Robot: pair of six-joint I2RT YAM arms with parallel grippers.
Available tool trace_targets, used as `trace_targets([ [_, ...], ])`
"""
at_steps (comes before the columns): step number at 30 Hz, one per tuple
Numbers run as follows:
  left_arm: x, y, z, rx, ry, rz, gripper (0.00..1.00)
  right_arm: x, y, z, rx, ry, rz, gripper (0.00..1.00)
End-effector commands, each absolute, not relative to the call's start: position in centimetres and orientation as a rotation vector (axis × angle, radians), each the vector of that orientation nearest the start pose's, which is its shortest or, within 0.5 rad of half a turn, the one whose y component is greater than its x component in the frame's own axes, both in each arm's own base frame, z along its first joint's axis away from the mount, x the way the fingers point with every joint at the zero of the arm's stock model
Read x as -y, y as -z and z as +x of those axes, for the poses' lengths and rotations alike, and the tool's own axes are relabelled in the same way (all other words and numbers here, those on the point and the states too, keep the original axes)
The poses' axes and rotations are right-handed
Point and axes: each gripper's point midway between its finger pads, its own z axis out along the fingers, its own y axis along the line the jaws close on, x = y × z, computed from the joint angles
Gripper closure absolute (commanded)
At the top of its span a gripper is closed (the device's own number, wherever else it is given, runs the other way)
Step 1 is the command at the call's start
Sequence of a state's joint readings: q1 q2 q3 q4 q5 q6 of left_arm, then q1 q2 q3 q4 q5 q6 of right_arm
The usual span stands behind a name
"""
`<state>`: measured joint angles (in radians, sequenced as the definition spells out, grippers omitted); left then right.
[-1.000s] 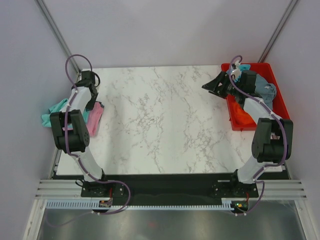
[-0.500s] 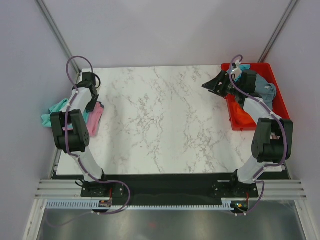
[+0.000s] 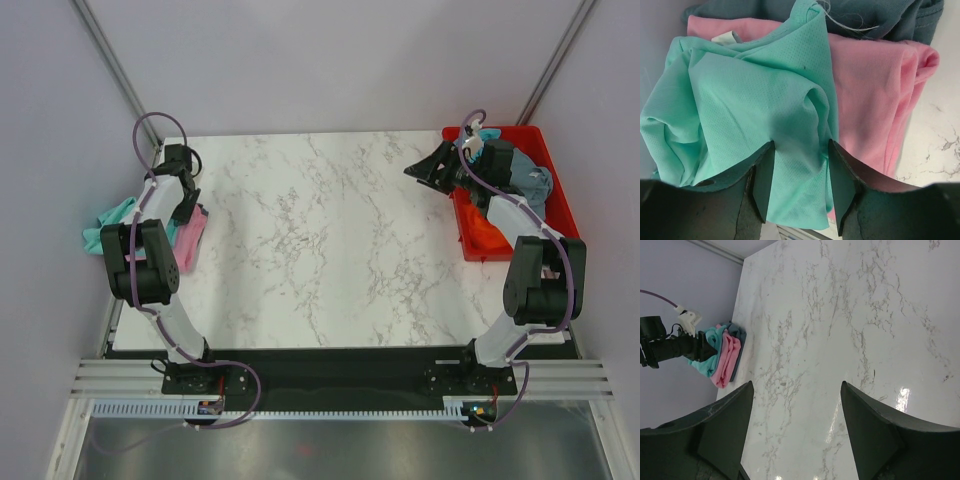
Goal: Fold and stack the t-shirts
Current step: Neatly place the folded tshirt to the corner
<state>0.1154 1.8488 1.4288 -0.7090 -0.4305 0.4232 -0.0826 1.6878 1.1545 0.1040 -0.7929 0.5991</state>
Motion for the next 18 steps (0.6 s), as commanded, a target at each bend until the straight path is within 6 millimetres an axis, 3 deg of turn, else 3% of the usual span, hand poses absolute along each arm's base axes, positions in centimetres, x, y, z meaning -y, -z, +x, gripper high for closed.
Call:
trace_targets([
  [1, -13.1, -10.3, 38.9, -2.725, -0.712, 0.287, 0.45, -10.5, -21.6, 45.6, -1.965, -1.121, 0.102, 0.21],
  [5, -13.0, -9.6, 38.8, -2.743, -0.712, 0.305, 0.47, -10.4, -21.5, 45.8, -1.968, -1.121, 0.107, 0.21],
  [14, -13.1, -9.1, 38.3, -2.762, -0.724, 0.326, 0.64, -10.5, -21.2, 46.1, -1.969, -1.13, 0.117, 0.21],
  [16, -13.1, -9.0, 38.2, -2.766, -0.724, 0.33, 0.74, -10.5, -21.2, 46.1, -1.967, -1.135, 0.117, 0.21],
  [18, -13.1, -9.3, 38.2, -2.76, -0.723, 0.332, 0.93, -10.5, -21.3, 46.2, -1.964, -1.134, 0.118, 0.21],
])
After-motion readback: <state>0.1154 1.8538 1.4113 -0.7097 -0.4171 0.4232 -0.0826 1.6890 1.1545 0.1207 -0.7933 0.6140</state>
